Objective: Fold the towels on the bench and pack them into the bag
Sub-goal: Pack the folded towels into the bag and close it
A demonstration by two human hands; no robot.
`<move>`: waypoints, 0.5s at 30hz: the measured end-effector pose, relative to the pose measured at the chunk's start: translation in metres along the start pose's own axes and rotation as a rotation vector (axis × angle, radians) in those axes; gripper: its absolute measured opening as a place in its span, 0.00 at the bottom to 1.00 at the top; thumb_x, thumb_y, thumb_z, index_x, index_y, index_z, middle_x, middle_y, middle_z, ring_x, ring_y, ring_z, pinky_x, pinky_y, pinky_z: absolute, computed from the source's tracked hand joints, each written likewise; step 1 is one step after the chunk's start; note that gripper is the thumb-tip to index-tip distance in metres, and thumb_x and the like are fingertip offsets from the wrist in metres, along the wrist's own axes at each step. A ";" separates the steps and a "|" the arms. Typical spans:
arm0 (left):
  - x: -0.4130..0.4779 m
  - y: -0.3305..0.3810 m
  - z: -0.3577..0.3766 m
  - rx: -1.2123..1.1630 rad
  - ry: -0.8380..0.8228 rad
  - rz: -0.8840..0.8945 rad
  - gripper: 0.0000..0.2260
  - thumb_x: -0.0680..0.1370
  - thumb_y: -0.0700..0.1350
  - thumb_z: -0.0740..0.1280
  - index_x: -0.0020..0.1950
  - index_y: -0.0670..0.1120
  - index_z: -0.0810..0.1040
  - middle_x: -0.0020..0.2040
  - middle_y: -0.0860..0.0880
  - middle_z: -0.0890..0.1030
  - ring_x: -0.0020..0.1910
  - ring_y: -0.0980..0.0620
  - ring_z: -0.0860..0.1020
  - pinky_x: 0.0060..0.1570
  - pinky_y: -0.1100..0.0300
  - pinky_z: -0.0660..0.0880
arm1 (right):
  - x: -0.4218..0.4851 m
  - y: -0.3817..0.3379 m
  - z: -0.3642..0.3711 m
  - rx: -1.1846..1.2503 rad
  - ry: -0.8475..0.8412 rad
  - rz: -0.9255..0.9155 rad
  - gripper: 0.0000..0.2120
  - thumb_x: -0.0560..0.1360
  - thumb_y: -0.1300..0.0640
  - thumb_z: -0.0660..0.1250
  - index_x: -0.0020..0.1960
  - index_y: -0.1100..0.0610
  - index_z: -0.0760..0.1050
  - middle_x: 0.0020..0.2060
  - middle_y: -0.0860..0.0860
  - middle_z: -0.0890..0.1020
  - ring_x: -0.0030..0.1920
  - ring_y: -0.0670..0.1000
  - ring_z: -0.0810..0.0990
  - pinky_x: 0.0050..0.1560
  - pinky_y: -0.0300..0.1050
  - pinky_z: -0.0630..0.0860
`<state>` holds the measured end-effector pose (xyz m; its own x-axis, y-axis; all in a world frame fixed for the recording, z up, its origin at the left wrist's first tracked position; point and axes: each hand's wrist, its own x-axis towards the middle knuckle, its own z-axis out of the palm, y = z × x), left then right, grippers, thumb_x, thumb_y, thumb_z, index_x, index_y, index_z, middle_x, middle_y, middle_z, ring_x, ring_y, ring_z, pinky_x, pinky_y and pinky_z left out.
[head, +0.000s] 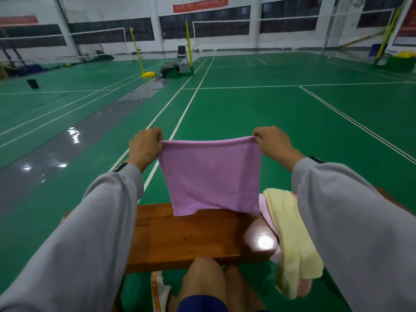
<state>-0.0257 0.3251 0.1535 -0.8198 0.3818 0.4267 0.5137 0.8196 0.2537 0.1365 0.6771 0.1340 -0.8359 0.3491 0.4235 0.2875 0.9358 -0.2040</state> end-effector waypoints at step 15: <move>-0.029 -0.020 -0.031 -0.386 -0.004 -0.019 0.08 0.76 0.43 0.76 0.52 0.41 0.87 0.44 0.45 0.86 0.41 0.49 0.81 0.49 0.57 0.76 | -0.033 -0.009 -0.021 0.987 0.187 0.423 0.06 0.75 0.54 0.75 0.45 0.57 0.83 0.37 0.51 0.81 0.39 0.49 0.75 0.41 0.44 0.72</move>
<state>-0.0038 0.2847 0.1628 -0.8307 0.3704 0.4156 0.5552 0.6055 0.5702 0.1713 0.6581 0.1400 -0.6494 0.7136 0.2628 -0.0367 0.3157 -0.9481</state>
